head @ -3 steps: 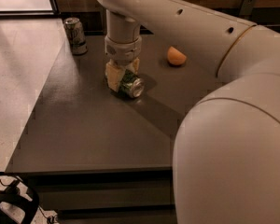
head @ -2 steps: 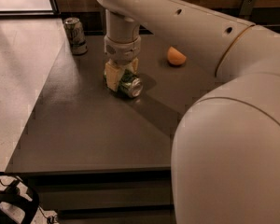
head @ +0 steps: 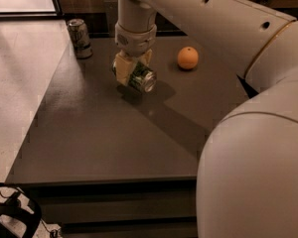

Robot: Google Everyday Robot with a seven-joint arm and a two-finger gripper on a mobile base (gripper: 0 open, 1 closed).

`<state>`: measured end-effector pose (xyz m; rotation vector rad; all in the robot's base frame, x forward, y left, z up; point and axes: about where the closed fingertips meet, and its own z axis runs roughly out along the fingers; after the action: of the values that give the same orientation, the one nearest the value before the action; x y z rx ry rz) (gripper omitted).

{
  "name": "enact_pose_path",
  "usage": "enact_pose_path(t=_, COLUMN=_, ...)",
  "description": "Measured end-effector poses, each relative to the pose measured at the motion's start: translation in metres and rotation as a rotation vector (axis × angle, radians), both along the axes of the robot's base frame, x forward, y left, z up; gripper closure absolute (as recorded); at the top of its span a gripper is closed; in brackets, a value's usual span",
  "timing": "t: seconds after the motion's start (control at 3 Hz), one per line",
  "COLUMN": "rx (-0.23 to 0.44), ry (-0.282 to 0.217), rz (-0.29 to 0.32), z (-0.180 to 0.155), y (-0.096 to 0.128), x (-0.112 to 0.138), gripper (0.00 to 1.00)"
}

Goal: Place green can upright

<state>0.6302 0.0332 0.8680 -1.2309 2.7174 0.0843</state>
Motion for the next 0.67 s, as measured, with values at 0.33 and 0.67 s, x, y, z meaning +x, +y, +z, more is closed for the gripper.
enact_pose_path(t=0.33, rx=0.103, ry=-0.057, rz=0.037, z=0.0162, y=-0.0076, x=0.0005, gripper=1.0)
enact_pose_path(t=0.67, rx=0.265, ry=-0.125, rz=0.106, z=0.0226, y=-0.014, x=0.0013, gripper=1.0)
